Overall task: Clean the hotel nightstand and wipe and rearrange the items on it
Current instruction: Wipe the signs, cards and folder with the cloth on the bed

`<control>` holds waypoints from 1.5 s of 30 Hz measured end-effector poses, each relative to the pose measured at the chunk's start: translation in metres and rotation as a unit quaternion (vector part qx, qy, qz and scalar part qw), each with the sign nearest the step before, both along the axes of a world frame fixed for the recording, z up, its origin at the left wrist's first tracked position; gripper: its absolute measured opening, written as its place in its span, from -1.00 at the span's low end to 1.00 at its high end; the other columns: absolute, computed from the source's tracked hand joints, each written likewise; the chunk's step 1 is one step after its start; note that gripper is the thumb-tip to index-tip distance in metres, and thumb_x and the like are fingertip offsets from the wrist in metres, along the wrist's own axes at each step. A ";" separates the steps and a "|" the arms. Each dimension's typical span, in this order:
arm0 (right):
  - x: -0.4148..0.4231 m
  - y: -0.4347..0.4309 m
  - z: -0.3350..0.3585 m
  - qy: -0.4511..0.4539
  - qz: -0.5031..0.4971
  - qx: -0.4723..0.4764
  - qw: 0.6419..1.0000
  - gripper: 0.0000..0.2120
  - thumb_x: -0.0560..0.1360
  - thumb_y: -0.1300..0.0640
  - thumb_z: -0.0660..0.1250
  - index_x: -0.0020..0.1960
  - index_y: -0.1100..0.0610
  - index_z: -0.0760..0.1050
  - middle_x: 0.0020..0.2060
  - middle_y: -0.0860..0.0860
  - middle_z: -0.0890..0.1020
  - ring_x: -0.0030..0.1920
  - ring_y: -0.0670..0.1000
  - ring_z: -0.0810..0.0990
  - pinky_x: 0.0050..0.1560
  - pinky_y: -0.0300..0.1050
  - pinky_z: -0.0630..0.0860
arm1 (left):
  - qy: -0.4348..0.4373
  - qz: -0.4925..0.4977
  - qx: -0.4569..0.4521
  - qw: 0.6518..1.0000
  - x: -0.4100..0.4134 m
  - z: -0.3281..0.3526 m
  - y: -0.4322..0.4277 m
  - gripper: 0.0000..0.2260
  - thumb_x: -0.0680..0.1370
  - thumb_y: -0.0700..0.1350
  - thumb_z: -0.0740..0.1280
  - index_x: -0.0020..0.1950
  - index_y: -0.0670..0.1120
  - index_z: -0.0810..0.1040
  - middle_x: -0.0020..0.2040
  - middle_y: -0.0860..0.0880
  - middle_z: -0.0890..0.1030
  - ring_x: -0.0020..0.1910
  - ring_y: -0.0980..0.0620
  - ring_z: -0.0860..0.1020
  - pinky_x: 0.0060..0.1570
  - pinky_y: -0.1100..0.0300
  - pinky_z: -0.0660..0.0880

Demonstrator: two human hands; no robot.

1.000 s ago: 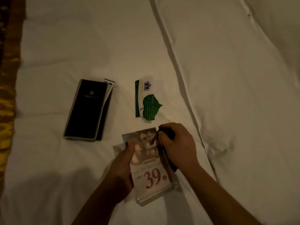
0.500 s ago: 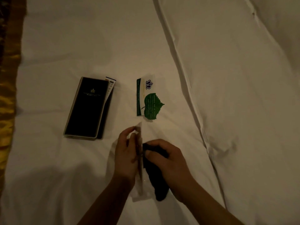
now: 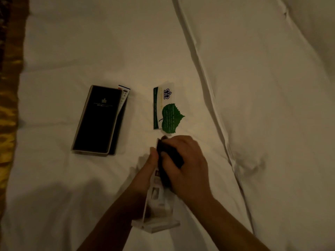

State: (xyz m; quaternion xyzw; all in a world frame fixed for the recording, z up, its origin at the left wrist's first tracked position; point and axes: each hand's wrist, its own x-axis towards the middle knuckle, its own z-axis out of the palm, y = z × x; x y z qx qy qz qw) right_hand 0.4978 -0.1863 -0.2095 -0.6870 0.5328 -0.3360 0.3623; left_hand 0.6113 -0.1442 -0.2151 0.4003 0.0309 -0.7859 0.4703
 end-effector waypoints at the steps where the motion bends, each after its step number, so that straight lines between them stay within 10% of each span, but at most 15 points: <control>1: -0.005 -0.006 -0.003 0.020 -0.032 0.025 0.999 -0.78 0.49 0.15 0.37 0.13 0.07 0.60 0.01 -0.04 0.60 0.04 -0.03 0.55 0.06 -0.17 0.49 | -0.030 -0.019 -0.006 0.999 0.002 -0.002 0.000 -0.52 0.44 0.24 0.38 0.21 -0.03 0.69 0.14 -0.18 0.71 0.07 -0.10 0.70 -0.08 0.07 0.67; 6: -0.012 0.012 0.004 0.134 0.106 0.053 0.984 -0.80 0.43 0.06 0.35 0.04 -0.05 0.62 -0.05 -0.11 0.64 -0.04 -0.07 0.56 -0.01 -0.12 0.54 | -0.152 -0.040 -0.002 0.988 0.012 -0.005 -0.010 -0.38 0.42 0.38 0.22 0.20 -0.03 0.69 0.18 -0.14 0.70 0.15 -0.09 0.68 -0.01 0.05 0.63; 12: -0.018 0.031 0.020 0.063 0.359 0.057 0.929 -0.80 0.40 0.02 0.31 0.00 -0.13 0.58 -0.02 -0.19 0.61 0.04 -0.17 0.54 0.01 -0.22 0.56 | -0.204 0.003 -0.030 0.978 0.017 -0.012 -0.026 -0.29 0.40 0.45 0.15 0.33 0.02 0.60 0.28 -0.05 0.65 0.28 -0.05 0.61 0.23 -0.09 0.49; 17: -0.033 0.019 -0.001 0.212 0.277 0.064 0.935 -0.72 0.46 -0.03 0.20 0.10 -0.12 0.57 -0.02 -0.16 0.56 -0.05 -0.12 0.44 -0.08 -0.20 0.47 | -0.207 -0.011 -0.035 0.978 0.022 -0.013 -0.023 -0.22 0.26 0.53 0.20 0.24 0.05 0.67 0.30 -0.07 0.65 0.30 -0.06 0.60 0.29 -0.13 0.43; 22: -0.038 0.019 -0.006 0.139 0.287 0.141 0.937 -0.77 0.39 -0.04 0.24 0.01 -0.14 0.56 -0.04 -0.22 0.58 -0.02 -0.20 0.50 -0.03 -0.26 0.52 | -0.182 -0.020 -0.008 0.983 0.023 -0.018 -0.021 -0.26 0.44 0.50 0.04 0.24 0.03 0.67 0.29 -0.11 0.65 0.30 -0.10 0.60 0.22 -0.13 0.48; 27: -0.049 0.015 -0.022 0.076 0.093 0.212 0.970 -0.86 0.44 0.10 0.36 -0.03 -0.07 0.62 -0.10 -0.18 0.60 -0.10 -0.18 0.58 -0.04 -0.21 0.55 | -0.212 0.011 0.007 0.977 0.026 -0.017 -0.018 -0.27 0.47 0.48 0.01 0.23 0.00 0.67 0.26 -0.15 0.66 0.25 -0.14 0.63 0.17 -0.17 0.54; 33: -0.052 0.013 -0.012 0.135 0.226 0.040 0.964 -0.77 0.45 -0.02 0.32 0.06 0.02 0.61 -0.01 -0.08 0.57 -0.08 -0.08 0.55 -0.16 -0.19 0.58 | -0.171 -0.017 0.028 0.985 0.030 -0.019 -0.010 -0.19 0.46 0.51 0.04 0.27 -0.10 0.64 0.27 -0.27 0.62 0.25 -0.27 0.61 0.13 -0.17 0.56; 40: -0.031 -0.015 -0.016 0.178 0.056 0.019 0.982 -0.78 0.49 0.01 0.32 0.07 0.03 0.62 -0.03 -0.03 0.56 -0.05 -0.04 0.52 -0.09 -0.05 0.57 | -0.188 -0.092 0.003 0.978 0.020 -0.017 -0.004 -0.20 0.37 0.52 0.29 0.23 -0.14 0.64 0.15 -0.33 0.66 0.06 -0.27 0.67 0.05 -0.09 0.64; 45: -0.028 -0.001 -0.011 0.208 0.232 -0.061 0.948 -0.76 0.48 -0.06 0.27 0.06 -0.04 0.61 -0.02 -0.06 0.60 -0.07 -0.05 0.54 -0.12 -0.15 0.54 | -0.272 -0.087 0.022 0.958 0.019 -0.022 -0.014 -0.32 0.43 0.46 0.18 0.12 -0.06 0.71 0.07 -0.28 0.71 0.02 -0.28 0.70 -0.04 -0.14 0.66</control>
